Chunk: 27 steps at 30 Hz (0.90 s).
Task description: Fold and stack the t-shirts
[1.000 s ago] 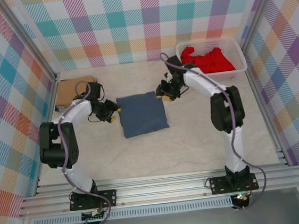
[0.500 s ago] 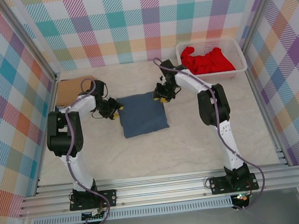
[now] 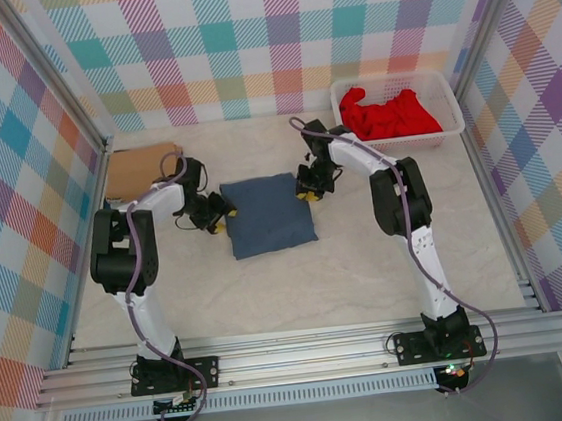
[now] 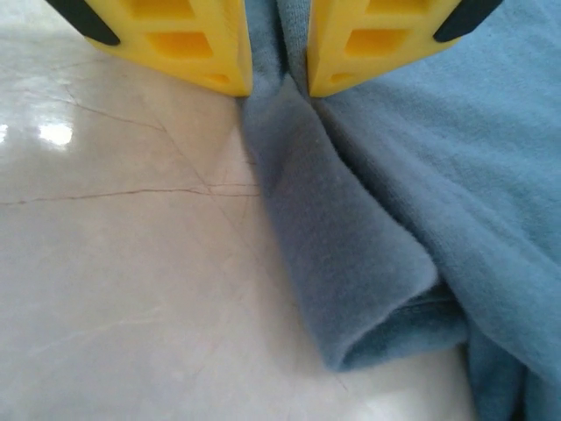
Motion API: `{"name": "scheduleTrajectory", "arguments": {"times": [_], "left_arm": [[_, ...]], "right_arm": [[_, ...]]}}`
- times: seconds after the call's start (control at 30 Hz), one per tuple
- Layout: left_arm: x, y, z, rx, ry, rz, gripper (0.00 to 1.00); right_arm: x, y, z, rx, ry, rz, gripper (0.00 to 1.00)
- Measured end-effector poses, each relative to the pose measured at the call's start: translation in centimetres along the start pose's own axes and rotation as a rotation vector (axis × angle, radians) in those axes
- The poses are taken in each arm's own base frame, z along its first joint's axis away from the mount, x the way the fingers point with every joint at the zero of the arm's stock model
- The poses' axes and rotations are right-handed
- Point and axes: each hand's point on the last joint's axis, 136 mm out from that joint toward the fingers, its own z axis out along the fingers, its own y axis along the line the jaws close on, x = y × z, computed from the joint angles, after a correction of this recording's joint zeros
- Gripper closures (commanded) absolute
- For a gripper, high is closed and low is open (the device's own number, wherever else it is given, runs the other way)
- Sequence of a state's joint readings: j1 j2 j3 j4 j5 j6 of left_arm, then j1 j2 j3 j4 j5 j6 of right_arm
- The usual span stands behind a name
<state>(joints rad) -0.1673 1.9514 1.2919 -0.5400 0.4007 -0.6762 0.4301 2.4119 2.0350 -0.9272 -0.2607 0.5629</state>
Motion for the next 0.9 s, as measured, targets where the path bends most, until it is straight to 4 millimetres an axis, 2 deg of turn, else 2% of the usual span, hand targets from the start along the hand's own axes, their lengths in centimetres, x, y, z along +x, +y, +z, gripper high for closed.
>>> {"name": "scheduleTrajectory", "arguments": {"times": [0.07, 0.13, 0.27, 0.37, 0.43, 0.5, 0.6, 0.7, 0.8, 0.9], "left_arm": [[0.5, -0.4, 0.9, 0.003, 0.014, 0.021, 0.62], [0.6, -0.5, 1.0, -0.004, 0.008, 0.022, 0.67], [0.5, -1.5, 1.5, 0.016, -0.005, 0.037, 0.9], [0.2, -2.3, 1.6, 0.012, -0.028, 0.066, 1.0], [-0.1, -2.6, 1.3, -0.007, -0.052, 0.093, 1.0], [-0.6, -2.8, 0.9, -0.026, -0.077, 0.11, 1.0], [-1.5, -3.2, -0.2, -0.062, -0.111, 0.139, 1.0], [-2.8, -4.2, -2.2, -0.105, -0.156, 0.188, 1.0], [-4.3, -5.3, -4.3, -0.147, -0.218, 0.259, 1.0], [-5.5, -5.5, -6.2, -0.216, -0.272, 0.331, 1.0]], "right_arm": [[0.0, 0.0, 0.0, 0.001, 0.003, 0.001, 0.79], [0.1, 0.0, 0.0, 0.0, 0.004, 0.002, 0.8], [0.2, 0.0, 0.1, -0.003, 0.01, 0.003, 0.87], [0.2, 0.0, 0.1, -0.004, 0.012, 0.003, 0.9], [0.2, 0.0, 0.1, -0.006, 0.014, 0.005, 0.93], [0.2, 0.0, 0.0, -0.011, 0.017, 0.008, 0.91], [0.3, 0.2, 0.0, -0.019, 0.021, 0.015, 0.78], [0.6, 0.2, -0.5, -0.024, 0.016, 0.014, 0.66], [1.4, 0.3, -2.3, -0.022, -0.002, 0.011, 0.62], [2.0, 0.9, -5.4, -0.035, -0.053, -0.004, 0.61]]}}
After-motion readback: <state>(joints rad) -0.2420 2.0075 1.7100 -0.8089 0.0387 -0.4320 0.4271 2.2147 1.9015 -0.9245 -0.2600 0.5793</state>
